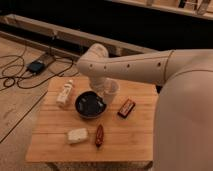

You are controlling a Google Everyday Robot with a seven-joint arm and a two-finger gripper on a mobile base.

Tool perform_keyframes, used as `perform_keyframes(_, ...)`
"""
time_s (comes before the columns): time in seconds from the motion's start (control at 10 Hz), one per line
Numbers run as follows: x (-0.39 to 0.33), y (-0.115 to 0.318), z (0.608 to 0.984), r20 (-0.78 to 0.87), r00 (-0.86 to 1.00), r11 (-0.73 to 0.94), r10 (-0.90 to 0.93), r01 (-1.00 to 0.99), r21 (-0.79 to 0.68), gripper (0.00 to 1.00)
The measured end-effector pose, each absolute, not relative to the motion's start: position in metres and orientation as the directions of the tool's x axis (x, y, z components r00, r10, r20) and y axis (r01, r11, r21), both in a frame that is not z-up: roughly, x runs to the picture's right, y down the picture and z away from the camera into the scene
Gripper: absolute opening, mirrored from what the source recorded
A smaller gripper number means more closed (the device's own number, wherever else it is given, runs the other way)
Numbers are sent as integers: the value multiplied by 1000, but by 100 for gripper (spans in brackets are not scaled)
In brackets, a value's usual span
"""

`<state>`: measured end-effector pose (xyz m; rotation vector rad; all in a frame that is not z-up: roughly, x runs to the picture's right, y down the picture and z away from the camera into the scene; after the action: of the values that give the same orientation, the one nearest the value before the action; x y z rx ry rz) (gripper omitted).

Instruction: Place the ceramic cup in the ceramic bowl

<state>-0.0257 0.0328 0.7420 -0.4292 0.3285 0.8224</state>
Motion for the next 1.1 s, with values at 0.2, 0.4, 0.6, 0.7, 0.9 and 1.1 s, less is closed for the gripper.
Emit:
perform_keyframes(0.2, -52, 38, 743, -403, 704, 656, 585, -703, -277, 0)
perform_keyframes(0.4, -74, 46, 753, -359, 764, 703, 537, -640, -310, 0)
perform_keyframes(0.6, -88, 56, 766, -318, 809, 738, 495, -584, -338, 0)
perform_keyframes(0.7, -91, 59, 770, -304, 821, 747, 483, -568, -345, 0)
perform_keyframes(0.9, -98, 67, 786, -256, 859, 779, 444, -511, -362, 0)
perform_keyframes(1.1, -101, 71, 798, -216, 884, 805, 414, -466, -367, 2)
